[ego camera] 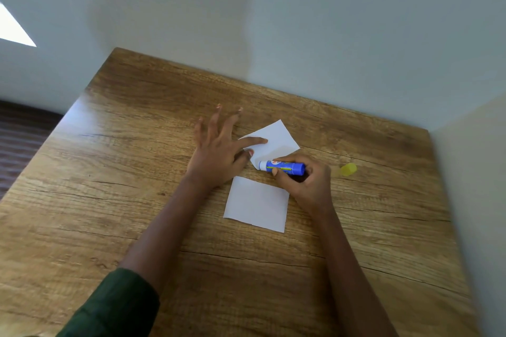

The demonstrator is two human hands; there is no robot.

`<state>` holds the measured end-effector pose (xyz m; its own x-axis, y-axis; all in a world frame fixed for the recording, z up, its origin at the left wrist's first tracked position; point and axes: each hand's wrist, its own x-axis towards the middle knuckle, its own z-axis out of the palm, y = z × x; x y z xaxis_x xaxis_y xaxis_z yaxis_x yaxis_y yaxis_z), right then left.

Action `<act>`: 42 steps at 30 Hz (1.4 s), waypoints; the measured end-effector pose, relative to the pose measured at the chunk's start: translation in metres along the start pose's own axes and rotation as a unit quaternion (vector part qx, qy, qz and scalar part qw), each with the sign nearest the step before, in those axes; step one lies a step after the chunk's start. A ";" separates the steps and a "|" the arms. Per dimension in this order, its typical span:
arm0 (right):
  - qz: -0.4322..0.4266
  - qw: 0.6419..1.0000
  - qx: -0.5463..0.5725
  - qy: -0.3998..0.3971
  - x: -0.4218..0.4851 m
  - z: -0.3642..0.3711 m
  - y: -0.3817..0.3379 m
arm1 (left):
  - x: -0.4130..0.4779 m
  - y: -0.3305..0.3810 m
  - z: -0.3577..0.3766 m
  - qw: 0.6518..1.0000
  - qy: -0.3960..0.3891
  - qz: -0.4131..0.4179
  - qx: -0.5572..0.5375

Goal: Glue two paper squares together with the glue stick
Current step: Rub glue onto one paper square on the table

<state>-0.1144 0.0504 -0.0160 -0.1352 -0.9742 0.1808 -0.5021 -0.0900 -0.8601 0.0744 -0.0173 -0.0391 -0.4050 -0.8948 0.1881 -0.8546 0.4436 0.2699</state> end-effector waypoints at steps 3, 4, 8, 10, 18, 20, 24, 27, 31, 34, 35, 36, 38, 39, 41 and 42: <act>-0.011 1.000 -0.008 -0.006 0.001 0.001 0.000 | 0.000 0.000 0.001 1.000 0.006 0.001 0.004; -0.019 1.000 -0.016 -0.009 0.001 0.001 0.000 | 0.000 0.000 0.001 1.000 0.006 0.001 0.004; -0.027 0.999 -0.029 -0.009 0.001 0.002 0.003 | 0.000 -0.001 0.002 1.000 0.004 0.001 0.005; -0.028 0.999 -0.032 -0.002 0.001 0.002 0.003 | 0.000 -0.001 0.002 1.000 0.007 0.001 0.003; 0.005 0.998 -0.041 0.037 0.001 0.001 0.006 | 0.001 -0.002 0.003 1.000 0.006 0.001 0.005; 0.020 0.998 -0.039 0.046 0.002 0.000 0.006 | 0.001 -0.002 0.003 1.000 0.005 0.001 0.006; 0.054 0.996 -0.033 0.070 0.002 -0.001 0.004 | 0.001 -0.002 0.003 1.000 0.005 0.000 0.001; 0.073 0.991 -0.026 0.105 0.003 -0.001 0.001 | 0.001 -0.001 0.002 1.000 0.001 0.000 0.000; 0.107 0.982 -0.024 0.153 0.004 -0.001 0.002 | 0.001 -0.001 0.001 1.000 -0.004 -0.002 -0.002; 0.124 0.975 -0.027 0.181 0.004 -0.002 0.004 | 0.001 -0.001 0.001 1.000 -0.007 -0.001 -0.003; 0.132 0.973 -0.023 0.189 0.004 -0.002 0.003 | 0.001 -0.001 0.002 1.000 -0.006 0.000 -0.001; 0.145 0.969 -0.019 0.197 0.005 -0.002 0.003 | 0.001 -0.001 0.001 1.000 -0.005 0.002 0.000; 0.167 0.963 -0.007 0.213 0.006 -0.002 0.002 | 0.001 -0.001 0.001 1.000 -0.003 0.002 0.000; 0.172 0.960 -0.001 0.221 0.006 -0.002 0.001 | 0.000 -0.001 0.001 1.000 -0.003 0.002 -0.002; 0.172 0.957 0.005 0.234 0.007 -0.002 0.002 | 0.000 0.000 0.000 1.000 -0.002 0.001 -0.008; 0.172 0.956 0.007 0.239 0.007 -0.002 0.002 | 0.000 0.000 0.000 1.000 -0.003 0.001 -0.009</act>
<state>-0.1181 0.0439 -0.0150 -0.6666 -0.7411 0.0799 -0.3460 0.2127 -0.9138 0.0745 -0.0179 -0.0393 -0.4085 -0.8943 0.1828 -0.8477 0.4459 0.2873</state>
